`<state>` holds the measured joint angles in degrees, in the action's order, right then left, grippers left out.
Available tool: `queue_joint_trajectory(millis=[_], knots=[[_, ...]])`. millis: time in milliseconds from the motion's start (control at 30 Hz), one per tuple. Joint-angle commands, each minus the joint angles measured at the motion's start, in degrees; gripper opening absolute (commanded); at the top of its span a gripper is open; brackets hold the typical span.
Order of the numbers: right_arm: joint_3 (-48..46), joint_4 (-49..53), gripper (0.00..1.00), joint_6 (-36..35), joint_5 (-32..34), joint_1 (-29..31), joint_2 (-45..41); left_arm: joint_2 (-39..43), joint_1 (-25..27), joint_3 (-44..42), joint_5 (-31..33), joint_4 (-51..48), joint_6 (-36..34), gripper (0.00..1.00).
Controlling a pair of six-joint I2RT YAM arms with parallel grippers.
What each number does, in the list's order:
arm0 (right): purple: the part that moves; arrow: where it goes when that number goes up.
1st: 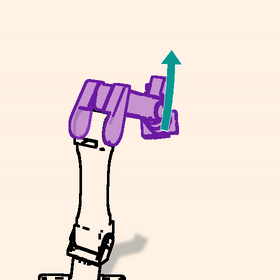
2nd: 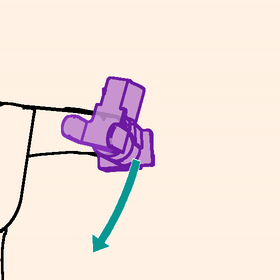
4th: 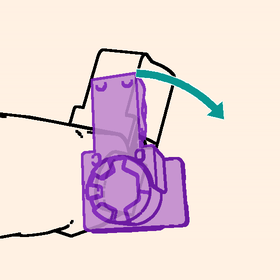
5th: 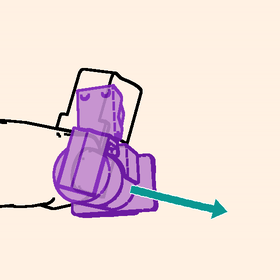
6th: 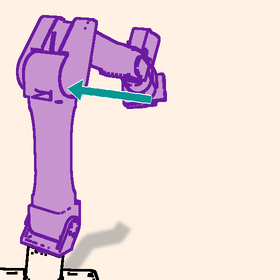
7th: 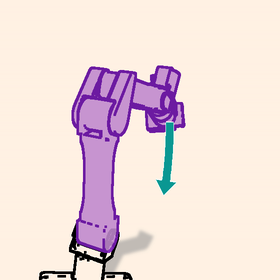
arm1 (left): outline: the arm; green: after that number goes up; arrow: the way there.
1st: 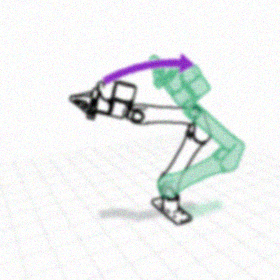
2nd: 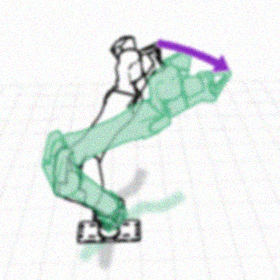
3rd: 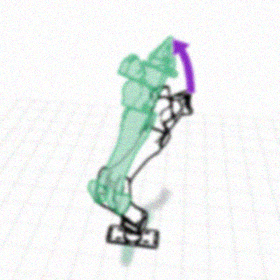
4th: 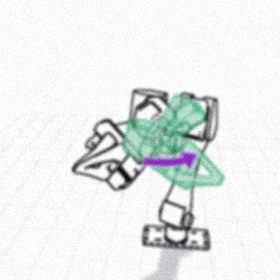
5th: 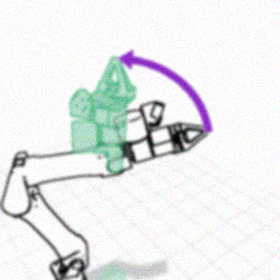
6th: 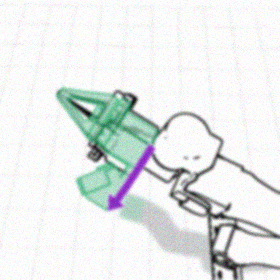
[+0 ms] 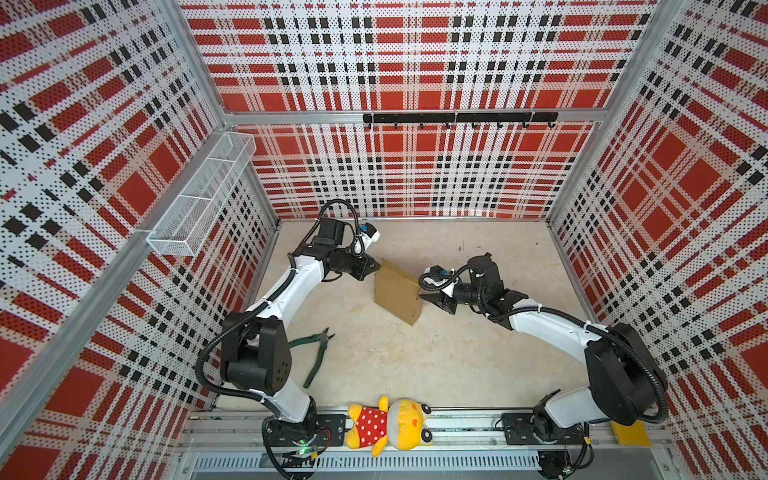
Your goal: Fold the paper box
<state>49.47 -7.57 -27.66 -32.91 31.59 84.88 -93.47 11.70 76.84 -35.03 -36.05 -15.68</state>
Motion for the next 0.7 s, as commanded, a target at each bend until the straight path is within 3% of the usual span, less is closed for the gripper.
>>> queue_joint_trajectory(millis=[0,667], knots=[[2.03,-4.38,0.42,0.17,-1.15,0.49,0.55,1.38,0.37,0.07,-2.21,-0.54,-0.05,0.0],[1.36,-7.11,0.35,2.17,-0.49,0.74,0.72,0.39,0.79,0.16,-2.94,-0.61,-0.24,0.0]])
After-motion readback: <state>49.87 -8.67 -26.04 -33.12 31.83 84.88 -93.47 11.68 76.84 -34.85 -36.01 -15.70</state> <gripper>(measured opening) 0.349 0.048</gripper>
